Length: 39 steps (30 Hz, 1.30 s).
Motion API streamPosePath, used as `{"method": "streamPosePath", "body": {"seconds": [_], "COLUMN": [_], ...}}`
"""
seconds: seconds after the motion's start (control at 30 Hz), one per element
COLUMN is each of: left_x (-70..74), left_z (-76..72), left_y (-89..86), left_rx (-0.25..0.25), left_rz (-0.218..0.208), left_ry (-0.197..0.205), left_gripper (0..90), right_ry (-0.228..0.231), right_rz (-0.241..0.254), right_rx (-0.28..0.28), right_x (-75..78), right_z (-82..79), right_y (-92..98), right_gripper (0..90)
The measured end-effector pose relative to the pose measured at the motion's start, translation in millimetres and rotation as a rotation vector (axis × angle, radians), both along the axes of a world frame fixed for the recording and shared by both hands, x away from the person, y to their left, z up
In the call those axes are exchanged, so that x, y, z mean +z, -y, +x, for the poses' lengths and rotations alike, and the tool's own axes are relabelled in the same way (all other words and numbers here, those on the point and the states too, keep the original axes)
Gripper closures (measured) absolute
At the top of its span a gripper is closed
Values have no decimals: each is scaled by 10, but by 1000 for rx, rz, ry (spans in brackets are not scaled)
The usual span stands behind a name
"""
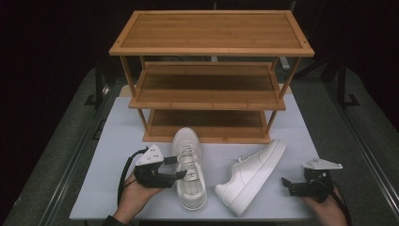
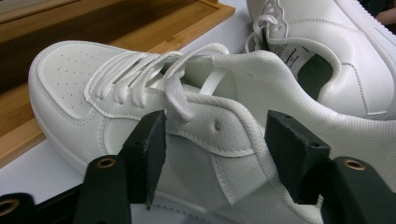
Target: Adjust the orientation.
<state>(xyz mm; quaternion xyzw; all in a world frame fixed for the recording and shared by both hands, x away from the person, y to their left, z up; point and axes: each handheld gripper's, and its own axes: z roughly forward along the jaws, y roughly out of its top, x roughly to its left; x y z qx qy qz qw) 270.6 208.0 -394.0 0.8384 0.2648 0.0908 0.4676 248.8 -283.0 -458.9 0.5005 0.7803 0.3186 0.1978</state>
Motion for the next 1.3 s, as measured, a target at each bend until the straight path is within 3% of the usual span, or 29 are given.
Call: {"method": "streamPosePath", "body": {"seconds": [0.5, 0.73, 0.9, 0.97, 1.07, 1.3], "left_x": [61, 94, 139, 150, 190, 252], "left_z": [2, -30, -36, -25, -27, -37], "left_y": [-177, -331, -410, -458, -526, -515], "left_rx": [-34, -21, 11, 27, 55, 45], "left_rz": [12, 25, 49, 53, 55, 33], "left_ry": [-1, -11, -25, -34, -9, 46], "left_gripper": [525, 607, 747, 763, 839, 861], "right_ry": [1, 0, 0, 0, 0, 0], "right_rz": [0, 0, 0, 0, 0, 0], "right_rx": [0, 0, 0, 0, 0, 0], "right_x": [0, 0, 0, 0, 0, 0], "right_z": [-1, 0, 0, 0, 0, 1], "right_y": [1, 0, 0, 0, 0, 0], "right_gripper": [14, 14, 14, 14, 14, 14]}}
